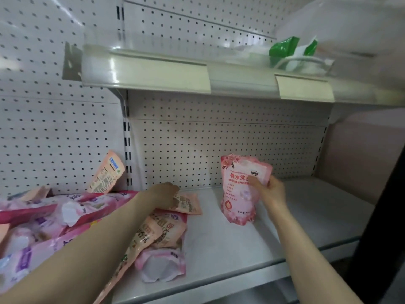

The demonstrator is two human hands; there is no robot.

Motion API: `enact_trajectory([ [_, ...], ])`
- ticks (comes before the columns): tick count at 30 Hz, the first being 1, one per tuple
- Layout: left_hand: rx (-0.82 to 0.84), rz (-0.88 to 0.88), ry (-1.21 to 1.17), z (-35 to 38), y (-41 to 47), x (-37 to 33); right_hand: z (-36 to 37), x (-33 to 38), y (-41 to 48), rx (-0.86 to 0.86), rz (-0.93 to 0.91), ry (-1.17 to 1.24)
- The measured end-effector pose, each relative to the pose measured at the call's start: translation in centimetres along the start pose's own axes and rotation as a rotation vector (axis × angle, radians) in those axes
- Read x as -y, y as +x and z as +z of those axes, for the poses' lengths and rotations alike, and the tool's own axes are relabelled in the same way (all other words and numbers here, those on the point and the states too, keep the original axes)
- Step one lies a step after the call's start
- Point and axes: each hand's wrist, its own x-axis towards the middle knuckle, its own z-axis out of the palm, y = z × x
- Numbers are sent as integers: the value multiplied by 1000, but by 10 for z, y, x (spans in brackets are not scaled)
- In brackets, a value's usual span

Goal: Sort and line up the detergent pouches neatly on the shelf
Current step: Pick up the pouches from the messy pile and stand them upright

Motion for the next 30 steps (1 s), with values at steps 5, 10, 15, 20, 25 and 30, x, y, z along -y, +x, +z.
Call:
enact_trajectory([
  [5,25,-78,111,9,22,4,-4,-22,0,35,24,-134],
  [10,-46,-178,-37,20,30,13,-9,-22,-13,-164,-165,-376],
  [15,-387,-106,-336,-6,13,4,10,-6,-56,-367,-409,-315],
  [20,-737,-6,-464,-32,-40,-18,59,16,-85,287,113,86],
  [25,-650,108,-605,-9,-95,-28,74,25,-95,298,72,260],
  [30,-643,129,-404,11,-131,3,49,32,-78,125,-76,-26],
])
